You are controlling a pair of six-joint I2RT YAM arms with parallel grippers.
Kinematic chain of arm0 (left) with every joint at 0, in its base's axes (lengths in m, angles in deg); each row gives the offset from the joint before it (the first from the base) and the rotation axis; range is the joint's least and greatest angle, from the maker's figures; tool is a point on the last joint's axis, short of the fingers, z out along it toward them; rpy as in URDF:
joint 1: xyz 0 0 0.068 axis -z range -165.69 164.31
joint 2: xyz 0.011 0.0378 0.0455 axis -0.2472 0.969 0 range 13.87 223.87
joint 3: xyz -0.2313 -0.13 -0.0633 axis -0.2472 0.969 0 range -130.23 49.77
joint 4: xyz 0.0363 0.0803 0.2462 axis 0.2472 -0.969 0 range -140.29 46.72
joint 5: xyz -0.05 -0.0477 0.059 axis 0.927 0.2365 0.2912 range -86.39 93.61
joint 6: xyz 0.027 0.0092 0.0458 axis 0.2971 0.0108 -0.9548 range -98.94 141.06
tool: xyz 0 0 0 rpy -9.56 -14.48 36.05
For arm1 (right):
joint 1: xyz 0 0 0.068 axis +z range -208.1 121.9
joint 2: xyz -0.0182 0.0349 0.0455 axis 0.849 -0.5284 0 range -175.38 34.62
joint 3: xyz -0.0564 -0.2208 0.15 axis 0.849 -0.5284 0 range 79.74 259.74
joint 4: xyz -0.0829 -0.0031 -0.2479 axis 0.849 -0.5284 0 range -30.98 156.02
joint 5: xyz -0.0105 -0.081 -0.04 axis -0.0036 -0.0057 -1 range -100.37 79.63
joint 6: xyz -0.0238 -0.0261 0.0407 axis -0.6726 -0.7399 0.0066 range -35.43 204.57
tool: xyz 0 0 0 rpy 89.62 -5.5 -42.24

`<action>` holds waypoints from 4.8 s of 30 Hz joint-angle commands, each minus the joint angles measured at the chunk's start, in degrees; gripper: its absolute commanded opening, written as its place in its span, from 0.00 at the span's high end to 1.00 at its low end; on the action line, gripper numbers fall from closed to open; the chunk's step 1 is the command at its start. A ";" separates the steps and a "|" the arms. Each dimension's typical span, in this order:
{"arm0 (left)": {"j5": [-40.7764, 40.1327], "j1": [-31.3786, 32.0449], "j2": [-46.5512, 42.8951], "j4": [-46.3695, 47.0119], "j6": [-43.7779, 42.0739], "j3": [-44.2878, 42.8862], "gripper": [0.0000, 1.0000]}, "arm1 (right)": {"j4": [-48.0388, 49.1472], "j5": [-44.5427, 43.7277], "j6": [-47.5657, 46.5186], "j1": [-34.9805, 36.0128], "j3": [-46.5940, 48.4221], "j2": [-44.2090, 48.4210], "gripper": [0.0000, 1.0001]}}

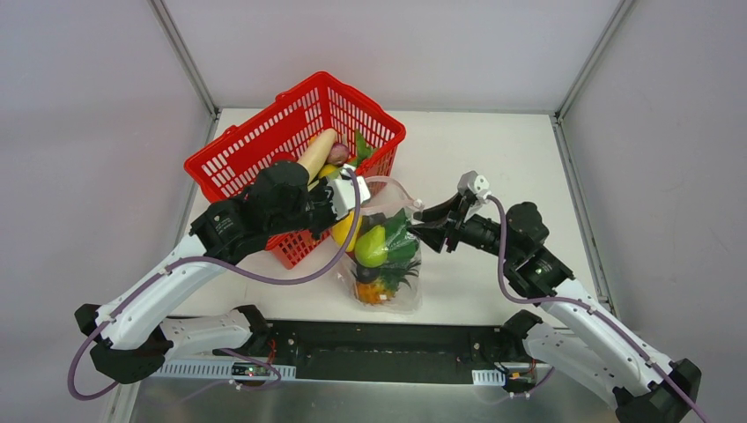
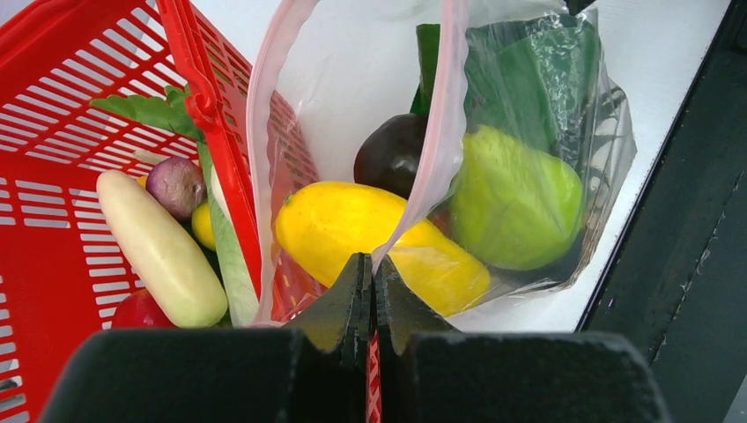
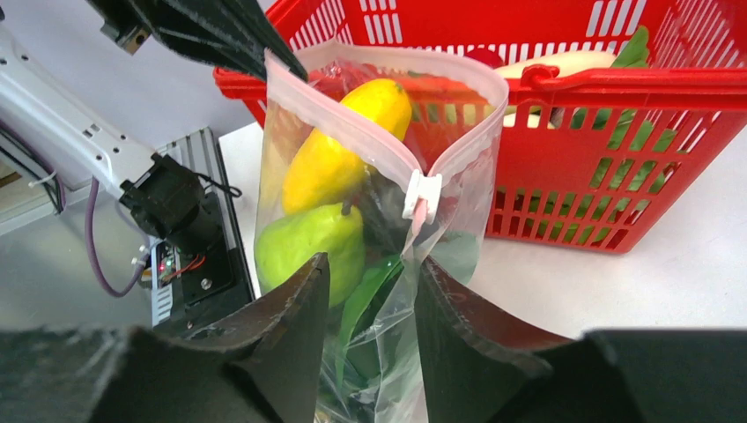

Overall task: Place the food in the zip-top bag and seal the zipper
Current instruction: Adjust the zipper food storage bag at the center of the board, then zip the zipper food storage bag at the center of the board.

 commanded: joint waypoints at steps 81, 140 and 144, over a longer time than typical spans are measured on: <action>0.66 -0.31 -0.05 0.92 -1.54 -0.85 1.00 | 27.07 37.57 9.31 -11.88 24.26 -46.78 0.54; 1.40 -0.23 -0.59 5.72 6.14 -6.60 0.38 | 4.53 31.94 -3.68 -12.62 17.37 -17.55 1.00; 8.45 -0.29 1.10 11.41 7.83 -7.31 0.36 | 4.55 31.76 -3.41 -12.61 16.08 -16.65 1.00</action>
